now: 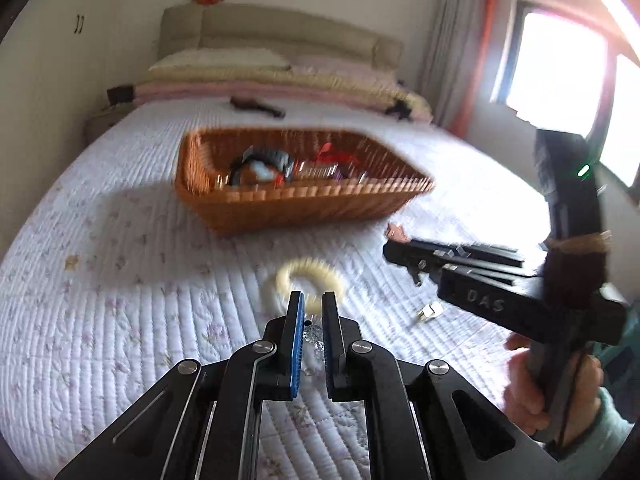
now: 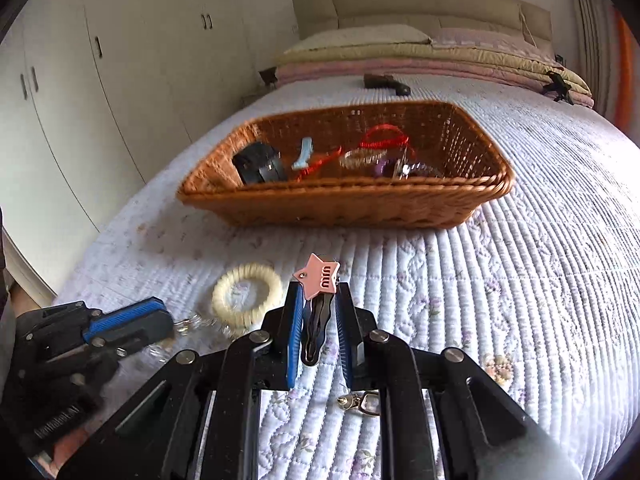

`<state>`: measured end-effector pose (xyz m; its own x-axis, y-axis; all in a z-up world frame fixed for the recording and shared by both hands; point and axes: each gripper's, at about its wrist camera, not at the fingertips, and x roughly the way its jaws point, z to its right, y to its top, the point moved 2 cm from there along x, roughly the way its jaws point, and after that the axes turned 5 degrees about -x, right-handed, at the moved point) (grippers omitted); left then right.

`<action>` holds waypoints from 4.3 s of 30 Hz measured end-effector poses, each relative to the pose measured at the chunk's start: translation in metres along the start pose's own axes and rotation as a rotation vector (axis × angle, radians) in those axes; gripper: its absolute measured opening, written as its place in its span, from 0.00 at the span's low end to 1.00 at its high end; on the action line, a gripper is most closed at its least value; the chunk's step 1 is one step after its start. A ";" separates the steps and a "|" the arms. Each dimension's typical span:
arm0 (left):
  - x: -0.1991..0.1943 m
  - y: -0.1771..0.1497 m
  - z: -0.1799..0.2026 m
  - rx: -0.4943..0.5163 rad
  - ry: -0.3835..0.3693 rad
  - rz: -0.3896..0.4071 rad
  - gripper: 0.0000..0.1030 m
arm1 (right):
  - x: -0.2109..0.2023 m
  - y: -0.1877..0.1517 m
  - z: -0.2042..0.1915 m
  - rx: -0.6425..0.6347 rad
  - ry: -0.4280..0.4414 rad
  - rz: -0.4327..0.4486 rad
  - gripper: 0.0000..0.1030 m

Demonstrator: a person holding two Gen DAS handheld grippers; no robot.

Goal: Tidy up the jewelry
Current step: 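Carry the earrings and pink clip into the basket and open both tools, then withdraw both open tools toward the cream coil tie and gold earring, then close the left tool on the cream coil hair tie while the right grips the gold earring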

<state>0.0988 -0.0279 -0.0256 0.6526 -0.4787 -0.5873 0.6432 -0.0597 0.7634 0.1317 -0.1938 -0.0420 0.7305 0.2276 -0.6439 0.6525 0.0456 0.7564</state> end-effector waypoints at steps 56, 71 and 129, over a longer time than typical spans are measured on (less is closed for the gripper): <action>0.186 0.190 -0.010 -0.068 0.060 -0.108 0.08 | 0.132 0.140 0.090 0.054 -0.114 -0.211 0.18; 0.138 0.191 -0.008 -0.045 0.039 -0.024 0.39 | 0.090 0.129 0.081 0.002 -0.180 -0.131 0.36; 0.089 0.018 -0.019 -0.176 0.211 -0.152 0.44 | -0.014 -0.048 -0.003 -0.084 -0.141 -0.180 0.36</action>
<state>0.1759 -0.0551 -0.0695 0.6008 -0.2822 -0.7480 0.7870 0.0448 0.6153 0.0894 -0.1959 -0.0694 0.6288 0.0707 -0.7744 0.7599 0.1551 0.6312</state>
